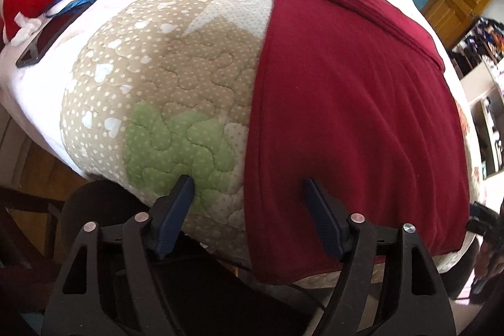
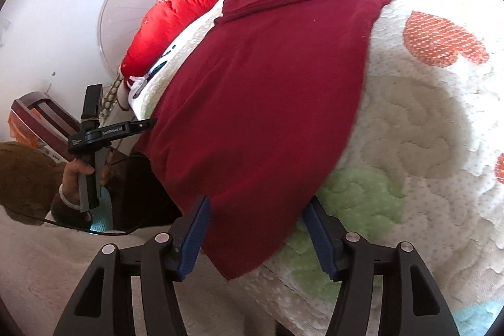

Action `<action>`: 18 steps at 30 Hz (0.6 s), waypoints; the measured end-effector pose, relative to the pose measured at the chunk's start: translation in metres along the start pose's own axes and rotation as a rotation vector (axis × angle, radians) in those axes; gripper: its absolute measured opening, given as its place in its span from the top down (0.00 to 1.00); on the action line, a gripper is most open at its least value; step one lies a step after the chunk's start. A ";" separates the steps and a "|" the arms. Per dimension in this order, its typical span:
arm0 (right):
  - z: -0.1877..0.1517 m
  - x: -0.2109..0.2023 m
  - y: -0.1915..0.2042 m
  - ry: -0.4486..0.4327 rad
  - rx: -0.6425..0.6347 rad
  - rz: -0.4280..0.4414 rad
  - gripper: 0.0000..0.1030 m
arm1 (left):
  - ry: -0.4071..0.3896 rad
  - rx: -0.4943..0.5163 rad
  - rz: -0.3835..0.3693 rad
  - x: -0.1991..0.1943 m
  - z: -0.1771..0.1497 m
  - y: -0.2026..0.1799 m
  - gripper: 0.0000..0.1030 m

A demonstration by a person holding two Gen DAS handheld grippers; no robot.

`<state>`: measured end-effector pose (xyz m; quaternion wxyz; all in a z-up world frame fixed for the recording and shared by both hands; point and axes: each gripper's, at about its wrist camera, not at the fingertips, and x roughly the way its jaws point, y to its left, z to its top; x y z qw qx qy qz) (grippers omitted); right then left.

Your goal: Fold small clothes

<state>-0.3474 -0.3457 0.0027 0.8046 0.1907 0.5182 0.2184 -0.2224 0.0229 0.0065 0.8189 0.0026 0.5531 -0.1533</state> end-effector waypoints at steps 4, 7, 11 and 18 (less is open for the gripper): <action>0.001 -0.001 -0.006 -0.021 0.033 0.046 0.43 | -0.004 0.016 0.006 0.005 -0.001 -0.004 0.21; 0.002 -0.001 -0.007 -0.034 0.045 0.071 0.42 | 0.003 0.012 0.004 0.009 0.002 -0.007 0.23; 0.003 0.003 -0.004 -0.037 0.035 0.110 0.54 | 0.009 0.035 -0.015 0.007 0.005 -0.009 0.44; 0.013 0.012 -0.005 -0.051 0.064 0.168 0.86 | 0.034 0.060 -0.119 -0.004 0.008 -0.020 0.93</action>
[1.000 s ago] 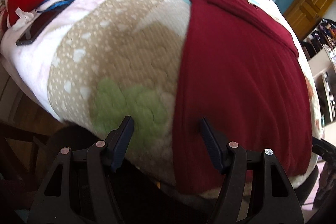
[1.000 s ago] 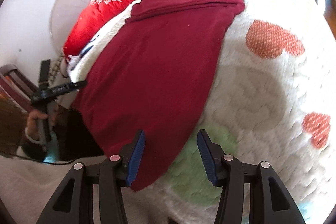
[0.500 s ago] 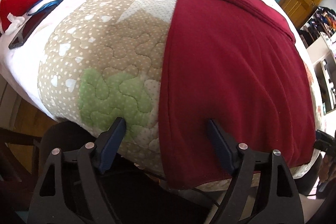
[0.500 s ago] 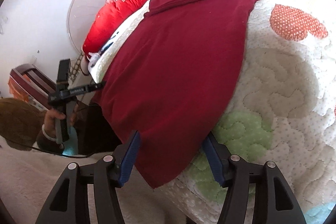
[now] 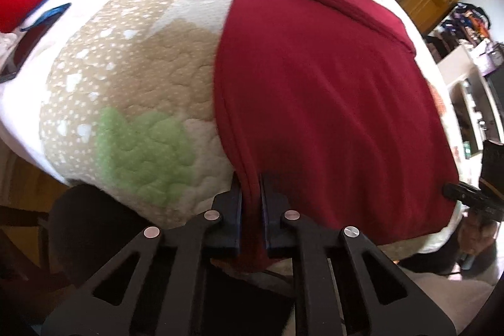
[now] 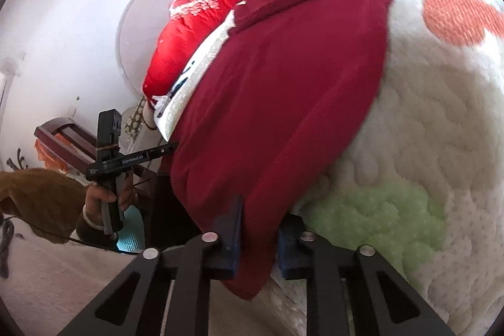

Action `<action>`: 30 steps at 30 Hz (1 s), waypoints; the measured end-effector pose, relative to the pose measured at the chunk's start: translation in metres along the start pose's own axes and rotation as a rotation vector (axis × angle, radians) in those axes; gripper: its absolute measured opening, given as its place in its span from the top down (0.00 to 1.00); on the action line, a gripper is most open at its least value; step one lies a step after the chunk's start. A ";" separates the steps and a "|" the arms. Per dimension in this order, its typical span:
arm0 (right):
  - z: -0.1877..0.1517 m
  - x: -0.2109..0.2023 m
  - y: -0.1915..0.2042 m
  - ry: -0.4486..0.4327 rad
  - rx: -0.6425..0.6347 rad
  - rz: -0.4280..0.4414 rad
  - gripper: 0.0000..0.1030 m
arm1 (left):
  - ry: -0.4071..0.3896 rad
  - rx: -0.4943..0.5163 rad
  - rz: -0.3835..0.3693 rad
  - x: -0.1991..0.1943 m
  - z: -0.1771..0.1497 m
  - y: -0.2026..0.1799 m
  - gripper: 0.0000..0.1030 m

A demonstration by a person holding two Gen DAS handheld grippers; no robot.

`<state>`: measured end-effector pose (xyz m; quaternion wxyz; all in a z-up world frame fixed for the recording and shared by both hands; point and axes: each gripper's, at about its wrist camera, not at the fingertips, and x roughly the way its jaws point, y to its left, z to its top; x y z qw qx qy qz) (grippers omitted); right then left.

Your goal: Fold small clothes

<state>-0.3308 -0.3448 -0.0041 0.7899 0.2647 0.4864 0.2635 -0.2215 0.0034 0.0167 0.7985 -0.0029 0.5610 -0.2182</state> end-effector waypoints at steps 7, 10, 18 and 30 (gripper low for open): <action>0.032 -0.026 0.023 -0.120 -0.074 0.058 0.86 | -0.068 -0.024 -0.155 -0.022 0.039 -0.007 0.93; 0.057 -0.039 0.023 -0.202 -0.083 0.060 0.87 | -0.128 -0.033 -0.212 -0.032 0.071 -0.011 0.93; 0.156 -0.050 -0.003 -0.368 -0.065 -0.017 0.87 | -0.298 -0.032 -0.222 -0.028 0.186 -0.021 0.93; 0.287 -0.014 -0.102 -0.438 0.214 -0.202 0.87 | -0.272 -0.197 -0.134 0.074 0.316 -0.002 0.93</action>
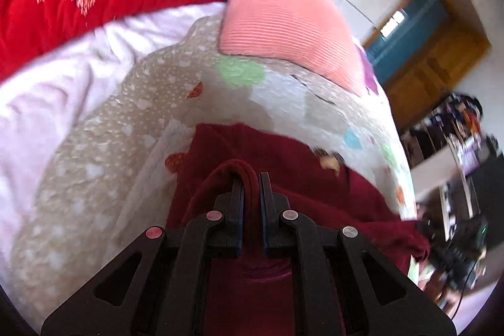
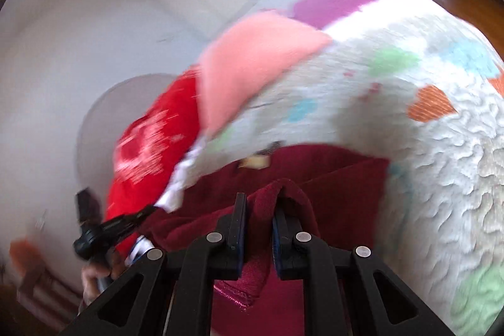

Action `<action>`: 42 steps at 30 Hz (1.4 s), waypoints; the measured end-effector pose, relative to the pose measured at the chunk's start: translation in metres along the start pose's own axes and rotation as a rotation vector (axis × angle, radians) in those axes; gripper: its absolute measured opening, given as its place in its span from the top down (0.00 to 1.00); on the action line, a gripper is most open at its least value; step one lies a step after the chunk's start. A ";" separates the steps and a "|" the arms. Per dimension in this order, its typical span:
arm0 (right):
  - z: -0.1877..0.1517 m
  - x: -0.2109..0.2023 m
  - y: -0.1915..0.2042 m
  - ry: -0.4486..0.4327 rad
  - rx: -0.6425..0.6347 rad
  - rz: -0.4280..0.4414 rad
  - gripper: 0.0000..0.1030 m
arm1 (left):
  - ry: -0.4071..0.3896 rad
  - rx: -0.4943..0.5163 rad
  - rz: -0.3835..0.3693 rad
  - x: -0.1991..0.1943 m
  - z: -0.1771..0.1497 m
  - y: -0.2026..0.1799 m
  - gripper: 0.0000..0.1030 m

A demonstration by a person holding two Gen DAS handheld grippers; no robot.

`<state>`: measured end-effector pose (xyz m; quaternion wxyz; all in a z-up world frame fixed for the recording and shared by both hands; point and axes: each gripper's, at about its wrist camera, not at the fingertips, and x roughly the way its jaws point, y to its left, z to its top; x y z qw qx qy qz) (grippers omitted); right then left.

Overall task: Fold small clothes
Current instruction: 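Fold the hem up toward the collar with both grippers and release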

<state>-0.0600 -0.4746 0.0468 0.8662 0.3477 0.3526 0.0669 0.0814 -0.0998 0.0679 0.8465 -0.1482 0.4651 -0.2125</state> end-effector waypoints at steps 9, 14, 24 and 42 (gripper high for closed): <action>0.026 -0.019 -0.007 -0.075 0.008 0.008 0.39 | -0.063 0.010 0.015 -0.014 0.021 -0.002 0.33; 0.002 -0.006 0.044 -0.014 -0.255 -0.067 0.44 | -0.127 -0.010 -0.004 -0.027 0.024 -0.006 0.24; 0.010 0.087 0.023 0.026 -0.205 -0.416 0.56 | 0.041 0.068 0.209 0.068 0.009 -0.009 0.24; -0.027 0.037 0.060 0.019 -0.352 -0.451 0.56 | -0.062 0.180 0.309 0.035 -0.012 -0.023 0.24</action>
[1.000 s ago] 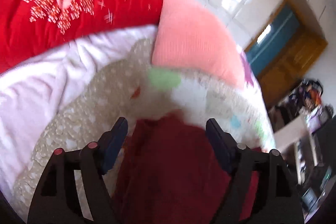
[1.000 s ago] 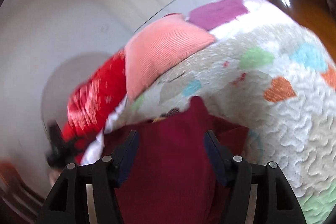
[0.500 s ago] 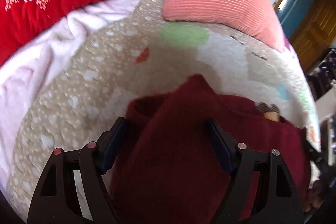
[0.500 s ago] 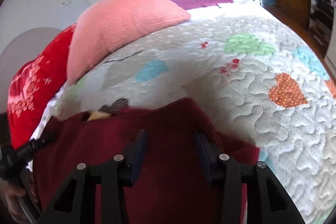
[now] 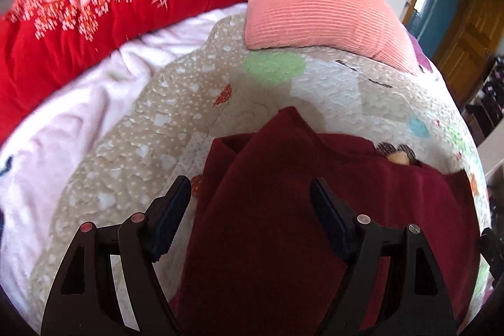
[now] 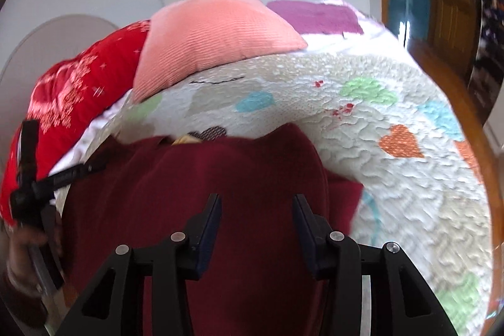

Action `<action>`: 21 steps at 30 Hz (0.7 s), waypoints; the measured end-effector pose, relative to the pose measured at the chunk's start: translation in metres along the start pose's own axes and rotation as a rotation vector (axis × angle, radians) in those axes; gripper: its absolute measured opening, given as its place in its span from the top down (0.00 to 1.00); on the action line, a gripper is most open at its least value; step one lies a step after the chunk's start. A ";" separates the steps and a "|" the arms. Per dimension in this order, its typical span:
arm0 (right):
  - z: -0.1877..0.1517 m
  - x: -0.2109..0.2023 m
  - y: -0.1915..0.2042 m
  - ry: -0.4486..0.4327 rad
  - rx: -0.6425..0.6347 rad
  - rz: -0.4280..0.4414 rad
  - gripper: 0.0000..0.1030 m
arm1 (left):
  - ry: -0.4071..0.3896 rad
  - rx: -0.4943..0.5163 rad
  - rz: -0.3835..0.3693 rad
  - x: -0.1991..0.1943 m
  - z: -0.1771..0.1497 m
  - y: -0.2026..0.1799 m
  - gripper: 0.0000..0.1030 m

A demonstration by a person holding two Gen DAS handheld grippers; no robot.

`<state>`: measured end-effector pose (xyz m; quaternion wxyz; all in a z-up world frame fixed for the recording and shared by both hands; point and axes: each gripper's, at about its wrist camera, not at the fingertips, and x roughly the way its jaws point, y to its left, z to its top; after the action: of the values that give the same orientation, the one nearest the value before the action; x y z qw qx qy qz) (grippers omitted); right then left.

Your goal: Fold small clothes

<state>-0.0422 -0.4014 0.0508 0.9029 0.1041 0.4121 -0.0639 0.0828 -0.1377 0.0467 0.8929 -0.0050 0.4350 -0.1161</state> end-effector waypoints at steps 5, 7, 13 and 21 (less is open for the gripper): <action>-0.019 0.025 -0.008 0.096 -0.008 -0.056 0.56 | -0.015 0.045 0.008 -0.017 -0.011 -0.007 0.24; -0.021 0.028 -0.010 0.097 0.003 -0.053 0.56 | -0.025 0.061 0.005 -0.026 -0.016 -0.008 0.24; -0.028 -0.007 0.005 0.065 -0.017 -0.053 0.55 | -0.049 0.103 0.014 -0.045 -0.030 -0.010 0.24; -0.054 -0.025 -0.007 0.020 0.011 -0.138 0.55 | -0.022 0.097 0.029 -0.045 -0.052 -0.005 0.24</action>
<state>-0.0995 -0.3948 0.0341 0.8916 0.0811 0.4270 -0.1271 0.0146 -0.1284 0.0496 0.8984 0.0432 0.4192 -0.1239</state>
